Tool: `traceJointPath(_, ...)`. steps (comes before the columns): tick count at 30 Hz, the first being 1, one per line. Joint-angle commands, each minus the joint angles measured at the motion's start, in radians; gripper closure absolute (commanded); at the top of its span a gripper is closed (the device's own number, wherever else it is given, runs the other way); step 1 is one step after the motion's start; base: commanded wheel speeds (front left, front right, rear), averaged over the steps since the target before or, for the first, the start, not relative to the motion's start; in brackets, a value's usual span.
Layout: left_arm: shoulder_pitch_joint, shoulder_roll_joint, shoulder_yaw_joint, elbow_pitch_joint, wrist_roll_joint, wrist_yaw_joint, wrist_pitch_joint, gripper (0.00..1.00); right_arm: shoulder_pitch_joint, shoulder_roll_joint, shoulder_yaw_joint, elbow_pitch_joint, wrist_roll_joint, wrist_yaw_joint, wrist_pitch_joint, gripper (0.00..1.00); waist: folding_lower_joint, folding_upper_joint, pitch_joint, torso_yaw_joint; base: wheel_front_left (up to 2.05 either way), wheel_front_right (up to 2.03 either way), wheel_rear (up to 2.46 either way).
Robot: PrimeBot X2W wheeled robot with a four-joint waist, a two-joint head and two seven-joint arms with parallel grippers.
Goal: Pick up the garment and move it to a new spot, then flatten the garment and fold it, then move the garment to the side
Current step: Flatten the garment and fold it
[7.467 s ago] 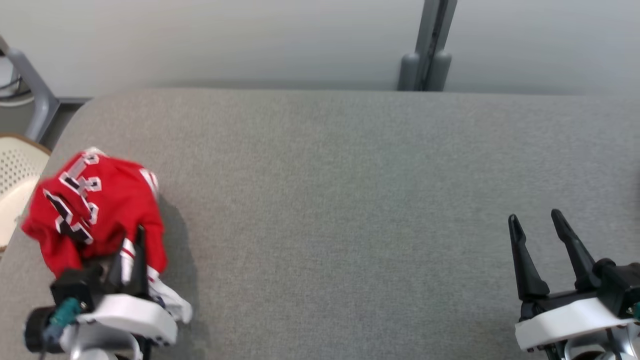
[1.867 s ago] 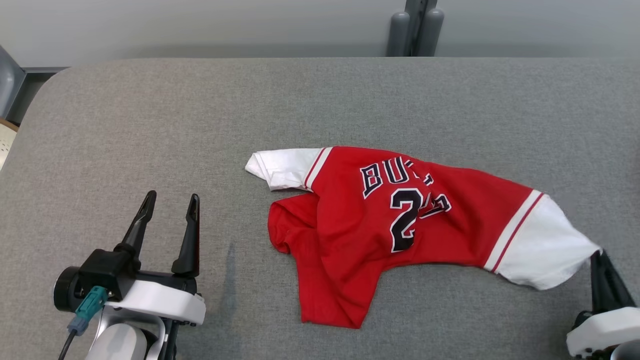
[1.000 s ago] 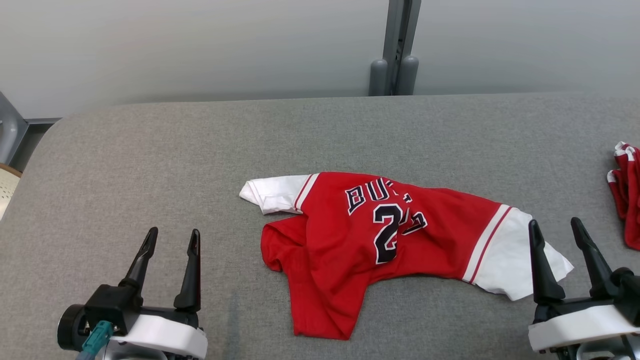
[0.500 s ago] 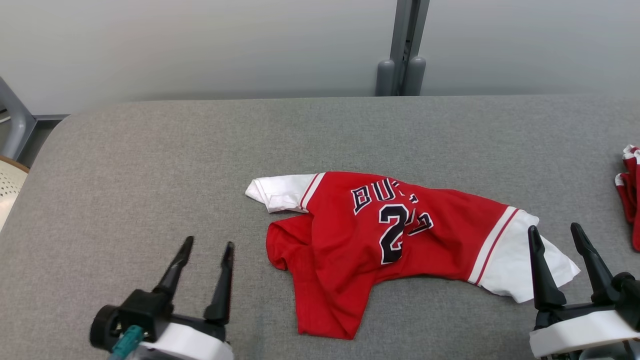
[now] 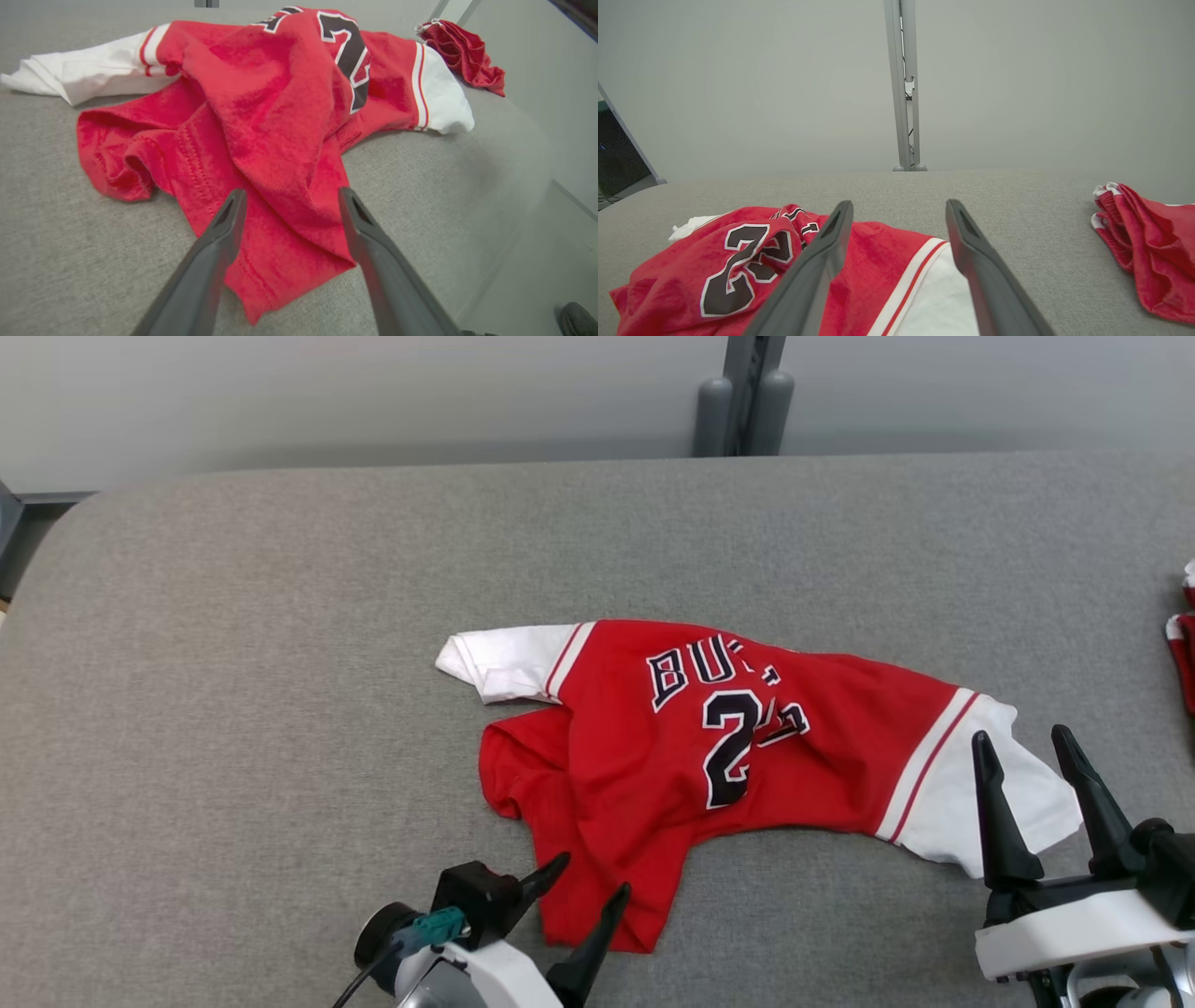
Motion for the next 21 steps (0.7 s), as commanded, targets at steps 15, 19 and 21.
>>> traceJointPath(15, -0.120, 0.006, 0.033, 0.074, -0.039, -0.007, -0.043, 1.00, -0.035, -0.002, -0.009, 0.023, 0.037, 0.000, -0.030, 0.00, 0.0000, 0.0000, 0.073, -0.068, 0.00, 0.00, 0.00)
traceJointPath(19, -0.140, 0.045, 0.059, 0.005, -0.016, 0.024, -0.052, 1.00, -0.043, -0.002, -0.012, 0.028, 0.044, 0.000, -0.036, 0.00, 0.0000, 0.0000, 0.082, -0.066, 0.00, 0.00, 0.00)
traceJointPath(21, -0.154, 0.063, 0.071, -0.022, -0.004, 0.035, -0.044, 1.00, -0.048, -0.002, -0.008, 0.033, 0.051, 0.000, -0.039, 0.00, 0.0000, 0.0000, 0.086, -0.065, 0.00, 0.00, 0.00)
